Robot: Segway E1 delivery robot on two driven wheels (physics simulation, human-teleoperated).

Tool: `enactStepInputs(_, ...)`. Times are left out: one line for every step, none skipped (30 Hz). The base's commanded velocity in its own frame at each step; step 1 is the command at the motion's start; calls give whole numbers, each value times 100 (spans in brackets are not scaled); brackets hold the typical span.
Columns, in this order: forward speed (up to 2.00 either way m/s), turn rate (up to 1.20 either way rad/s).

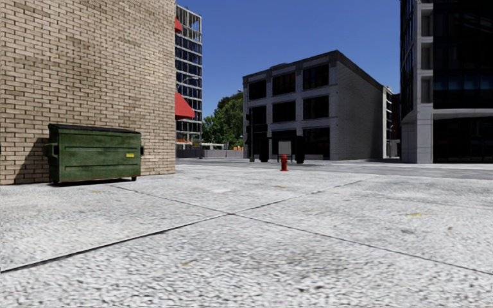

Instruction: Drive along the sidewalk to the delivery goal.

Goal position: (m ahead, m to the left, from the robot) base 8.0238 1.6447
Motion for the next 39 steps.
enactStepInputs(200, 0)
enactStepInputs(200, 0)
enactStepInputs(200, 0)
enactStepInputs(200, 0)
enactStepInputs(200, 0)
enactStepInputs(200, 0)
enactStepInputs(200, 0)
enactStepInputs(200, 0)
enactStepInputs(200, 0)
enactStepInputs(200, 0)
enactStepInputs(200, 0)
enactStepInputs(200, 0)
enactStepInputs(200, 0)
enactStepInputs(200, 0)
enactStepInputs(200, 0)
enactStepInputs(200, 0)
enactStepInputs(200, 0)
enactStepInputs(200, 0)
enactStepInputs(200, 0)
enactStepInputs(200, 0)
enactStepInputs(200, 0)
enactStepInputs(200, 0)
enactStepInputs(200, 0)
enactStepInputs(200, 4)
enactStepInputs(200, 15)
enactStepInputs(200, 15)
enactStepInputs(200, 23)
enactStepInputs(200, 25)
enactStepInputs(200, 26)
enactStepInputs(200, 26)
enactStepInputs(200, 26)
enactStepInputs(200, 26)
enactStepInputs(200, 26)
enactStepInputs(200, 26)
enactStepInputs(200, 26)
enactStepInputs(200, 26)
enactStepInputs(200, 26)
enactStepInputs(200, 26)
enactStepInputs(200, 26)
